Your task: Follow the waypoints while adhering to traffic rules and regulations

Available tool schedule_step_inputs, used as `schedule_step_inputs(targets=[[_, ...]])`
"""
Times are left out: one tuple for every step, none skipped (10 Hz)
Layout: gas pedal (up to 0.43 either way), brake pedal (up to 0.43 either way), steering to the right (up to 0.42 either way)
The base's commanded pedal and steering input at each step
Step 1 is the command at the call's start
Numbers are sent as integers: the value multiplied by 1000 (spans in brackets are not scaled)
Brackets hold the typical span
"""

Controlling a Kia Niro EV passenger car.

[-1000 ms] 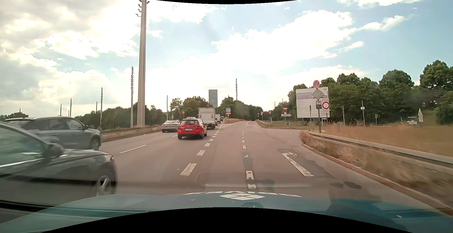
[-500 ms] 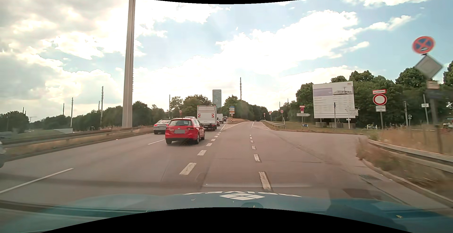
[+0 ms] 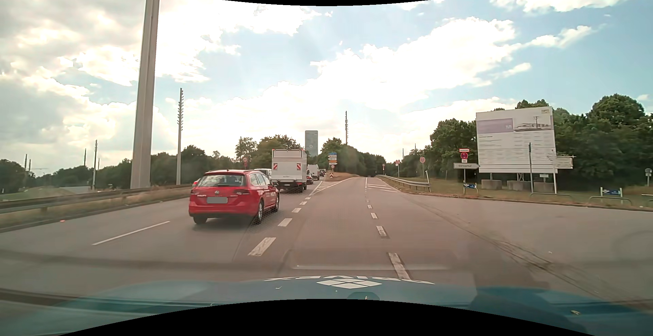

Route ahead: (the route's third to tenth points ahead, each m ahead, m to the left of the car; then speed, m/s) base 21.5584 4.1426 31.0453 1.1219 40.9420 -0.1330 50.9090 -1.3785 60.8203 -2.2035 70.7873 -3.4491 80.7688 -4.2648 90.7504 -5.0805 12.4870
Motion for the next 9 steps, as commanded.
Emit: schedule_step_inputs(targets=[[280,0,5],[280,0,6],[280,0,8],[268,0,10],[268,0,12],[268,0,12],[260,0,12],[260,0,12],[260,0,11]])
